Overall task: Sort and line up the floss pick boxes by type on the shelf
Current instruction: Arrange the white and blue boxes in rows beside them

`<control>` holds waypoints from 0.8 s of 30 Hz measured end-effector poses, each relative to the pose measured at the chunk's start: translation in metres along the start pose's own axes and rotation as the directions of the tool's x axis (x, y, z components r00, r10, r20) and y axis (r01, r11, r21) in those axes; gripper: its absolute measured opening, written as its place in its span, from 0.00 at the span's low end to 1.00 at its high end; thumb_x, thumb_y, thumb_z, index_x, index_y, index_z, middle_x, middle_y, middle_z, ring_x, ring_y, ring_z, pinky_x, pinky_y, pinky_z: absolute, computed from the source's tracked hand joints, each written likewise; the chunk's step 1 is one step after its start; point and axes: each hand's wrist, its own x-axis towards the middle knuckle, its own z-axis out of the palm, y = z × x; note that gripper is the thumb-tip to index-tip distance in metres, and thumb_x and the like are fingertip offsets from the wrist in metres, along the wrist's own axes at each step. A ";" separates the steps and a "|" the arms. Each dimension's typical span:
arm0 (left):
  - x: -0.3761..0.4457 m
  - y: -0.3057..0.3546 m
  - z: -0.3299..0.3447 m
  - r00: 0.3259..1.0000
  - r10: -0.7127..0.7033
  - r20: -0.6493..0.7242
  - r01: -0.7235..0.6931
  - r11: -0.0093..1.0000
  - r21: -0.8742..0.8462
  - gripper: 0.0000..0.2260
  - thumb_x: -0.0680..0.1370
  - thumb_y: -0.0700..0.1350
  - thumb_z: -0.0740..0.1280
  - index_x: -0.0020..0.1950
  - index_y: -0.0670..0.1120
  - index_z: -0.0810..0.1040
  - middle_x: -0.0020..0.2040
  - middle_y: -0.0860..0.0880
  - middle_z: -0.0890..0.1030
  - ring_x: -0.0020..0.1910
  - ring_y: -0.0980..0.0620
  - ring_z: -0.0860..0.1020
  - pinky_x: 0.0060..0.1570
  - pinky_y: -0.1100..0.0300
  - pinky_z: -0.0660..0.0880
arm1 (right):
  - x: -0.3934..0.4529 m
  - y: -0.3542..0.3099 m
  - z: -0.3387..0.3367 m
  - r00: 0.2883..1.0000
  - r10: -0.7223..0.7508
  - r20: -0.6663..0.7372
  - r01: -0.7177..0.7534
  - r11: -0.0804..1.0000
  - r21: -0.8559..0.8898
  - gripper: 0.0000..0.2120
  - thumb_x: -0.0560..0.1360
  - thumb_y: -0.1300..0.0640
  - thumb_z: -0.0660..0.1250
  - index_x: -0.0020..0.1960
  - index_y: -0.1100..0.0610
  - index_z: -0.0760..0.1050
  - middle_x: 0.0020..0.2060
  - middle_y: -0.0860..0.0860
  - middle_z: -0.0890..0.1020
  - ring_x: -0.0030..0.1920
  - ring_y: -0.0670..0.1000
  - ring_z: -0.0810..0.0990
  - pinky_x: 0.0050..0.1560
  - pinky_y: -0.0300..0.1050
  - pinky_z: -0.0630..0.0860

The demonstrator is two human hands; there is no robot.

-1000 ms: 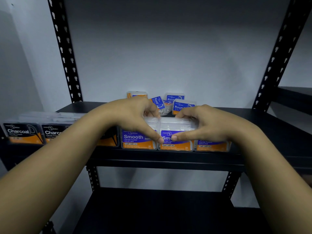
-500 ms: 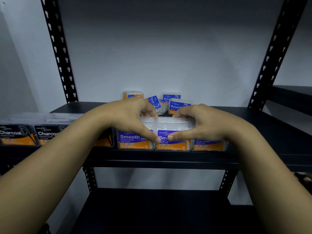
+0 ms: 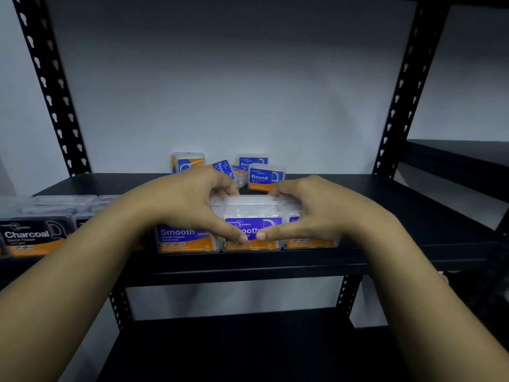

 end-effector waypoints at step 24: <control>0.023 -0.003 -0.064 0.993 0.020 -0.120 -0.016 0.999 0.031 0.18 0.72 0.63 0.72 0.57 0.56 0.80 0.54 0.58 0.83 0.53 0.57 0.83 0.55 0.51 0.80 | 0.031 -0.002 -0.067 0.999 0.023 -0.035 -0.022 1.000 0.008 0.28 0.73 0.30 0.69 0.68 0.43 0.74 0.57 0.42 0.82 0.55 0.45 0.82 0.56 0.47 0.79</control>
